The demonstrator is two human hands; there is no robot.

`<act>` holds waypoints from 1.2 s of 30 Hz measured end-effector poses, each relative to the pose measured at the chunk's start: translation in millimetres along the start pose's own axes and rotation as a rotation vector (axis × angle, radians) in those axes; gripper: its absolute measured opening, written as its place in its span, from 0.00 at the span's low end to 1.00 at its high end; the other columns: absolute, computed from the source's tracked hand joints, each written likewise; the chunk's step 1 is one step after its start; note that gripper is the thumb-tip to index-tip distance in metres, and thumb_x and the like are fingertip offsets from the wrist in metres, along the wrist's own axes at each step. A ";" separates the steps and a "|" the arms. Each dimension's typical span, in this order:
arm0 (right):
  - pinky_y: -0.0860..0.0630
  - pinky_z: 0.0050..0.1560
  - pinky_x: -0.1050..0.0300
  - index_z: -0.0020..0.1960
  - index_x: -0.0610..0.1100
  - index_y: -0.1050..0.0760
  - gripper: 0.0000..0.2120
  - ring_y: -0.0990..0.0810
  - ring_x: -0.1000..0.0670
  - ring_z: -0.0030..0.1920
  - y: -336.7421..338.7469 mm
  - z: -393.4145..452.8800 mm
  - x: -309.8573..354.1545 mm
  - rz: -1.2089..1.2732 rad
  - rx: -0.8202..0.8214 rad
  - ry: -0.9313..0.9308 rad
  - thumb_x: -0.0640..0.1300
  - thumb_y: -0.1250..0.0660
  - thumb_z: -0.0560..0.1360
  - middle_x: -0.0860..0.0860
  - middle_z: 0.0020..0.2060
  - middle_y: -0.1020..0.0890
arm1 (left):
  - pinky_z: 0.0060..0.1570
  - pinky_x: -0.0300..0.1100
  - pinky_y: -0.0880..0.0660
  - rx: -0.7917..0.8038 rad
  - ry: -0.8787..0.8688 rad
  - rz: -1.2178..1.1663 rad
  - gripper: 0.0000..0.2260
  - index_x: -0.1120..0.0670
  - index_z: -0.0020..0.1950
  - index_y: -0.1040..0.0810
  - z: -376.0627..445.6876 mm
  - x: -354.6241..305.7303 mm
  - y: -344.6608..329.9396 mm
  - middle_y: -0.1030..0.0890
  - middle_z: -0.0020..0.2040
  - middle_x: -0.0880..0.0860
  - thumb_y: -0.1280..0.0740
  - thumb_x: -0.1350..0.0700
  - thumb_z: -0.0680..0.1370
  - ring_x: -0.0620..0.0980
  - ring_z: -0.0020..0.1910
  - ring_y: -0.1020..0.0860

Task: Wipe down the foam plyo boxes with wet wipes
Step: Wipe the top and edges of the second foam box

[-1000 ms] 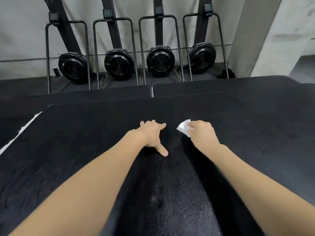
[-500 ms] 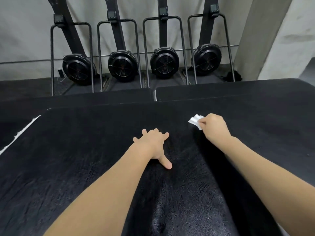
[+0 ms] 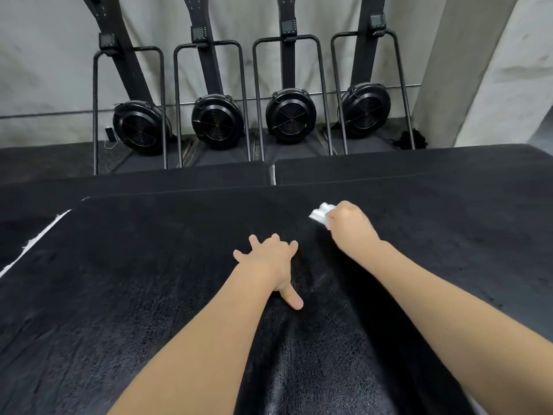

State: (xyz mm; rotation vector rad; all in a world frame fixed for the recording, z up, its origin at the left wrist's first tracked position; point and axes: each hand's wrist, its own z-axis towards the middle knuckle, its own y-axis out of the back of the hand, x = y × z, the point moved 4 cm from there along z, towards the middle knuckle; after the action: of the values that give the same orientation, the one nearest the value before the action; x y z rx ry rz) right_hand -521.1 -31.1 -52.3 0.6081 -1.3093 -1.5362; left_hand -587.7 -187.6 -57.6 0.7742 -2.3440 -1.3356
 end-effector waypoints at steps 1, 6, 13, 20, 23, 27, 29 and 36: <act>0.33 0.29 0.54 0.36 0.45 0.37 0.22 0.34 0.45 0.33 1.2 5.6 -13.0 -0.052 0.002 -0.065 0.20 0.35 0.65 0.54 0.31 0.46 | 0.66 0.77 0.40 0.001 0.003 0.006 0.60 0.43 0.83 0.53 1.1 -0.4 -0.3 0.46 0.79 0.52 0.19 0.36 0.62 0.71 0.78 0.54; 0.36 0.35 0.56 0.34 0.41 0.37 0.15 0.34 0.44 0.38 -12.7 25.8 -45.2 -0.020 -0.027 -0.278 0.29 0.37 0.75 0.47 0.36 0.35 | 0.66 0.80 0.44 0.031 0.004 -0.001 0.61 0.45 0.83 0.55 5.0 -0.9 1.4 0.52 0.82 0.54 0.19 0.37 0.62 0.73 0.78 0.59; 0.36 0.29 0.60 0.32 0.39 0.24 0.15 0.32 0.51 0.30 -41.9 33.7 -8.2 0.227 0.006 -0.050 0.37 0.35 0.77 0.55 0.30 0.35 | 0.66 0.79 0.43 0.047 -0.031 0.001 0.60 0.43 0.83 0.58 2.6 1.8 4.9 0.51 0.82 0.53 0.20 0.36 0.64 0.72 0.78 0.58; 0.42 0.29 0.57 0.28 0.45 0.40 0.20 0.37 0.49 0.34 -21.2 50.8 -50.4 0.088 0.061 -0.179 0.29 0.38 0.71 0.51 0.28 0.38 | 0.69 0.70 0.37 -0.022 -0.058 -0.212 0.44 0.40 0.81 0.42 12.0 10.7 15.0 0.35 0.75 0.57 0.23 0.38 0.70 0.67 0.79 0.48; 0.41 0.30 0.57 0.30 0.47 0.38 0.20 0.36 0.46 0.39 -10.8 52.2 -69.7 0.032 0.037 -0.270 0.32 0.38 0.76 0.49 0.31 0.36 | 0.69 0.76 0.44 -0.055 -0.065 -0.214 0.45 0.38 0.81 0.43 13.8 13.2 15.2 0.42 0.81 0.52 0.22 0.39 0.69 0.65 0.80 0.53; 0.40 0.33 0.56 0.28 0.47 0.40 0.22 0.37 0.46 0.38 -13.9 61.0 -68.9 0.094 0.023 -0.295 0.32 0.38 0.76 0.47 0.34 0.36 | 0.66 0.81 0.49 -0.052 -0.056 -0.176 0.48 0.38 0.82 0.48 18.7 9.0 14.6 0.47 0.82 0.50 0.22 0.41 0.69 0.67 0.80 0.59; 0.44 0.29 0.56 0.26 0.49 0.44 0.24 0.39 0.48 0.34 -21.8 69.3 -51.0 0.171 0.024 -0.236 0.35 0.37 0.75 0.51 0.29 0.40 | 0.66 0.81 0.49 -0.033 -0.046 -0.168 0.48 0.39 0.82 0.46 20.1 6.5 16.4 0.45 0.81 0.51 0.22 0.41 0.69 0.68 0.80 0.58; 0.46 0.30 0.56 0.28 0.47 0.46 0.22 0.42 0.49 0.32 -35.4 85.3 0.6 0.184 0.054 -0.022 0.30 0.40 0.73 0.49 0.32 0.40 | 0.66 0.81 0.47 -0.035 -0.040 -0.122 0.47 0.40 0.82 0.46 21.0 5.2 14.7 0.44 0.80 0.51 0.23 0.39 0.70 0.69 0.79 0.57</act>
State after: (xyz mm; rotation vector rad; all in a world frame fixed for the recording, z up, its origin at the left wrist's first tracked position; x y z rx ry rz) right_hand -606.5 3.0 -60.3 0.4913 -1.3869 -1.3647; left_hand -607.3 -170.4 -55.4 0.9008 -2.3307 -1.4506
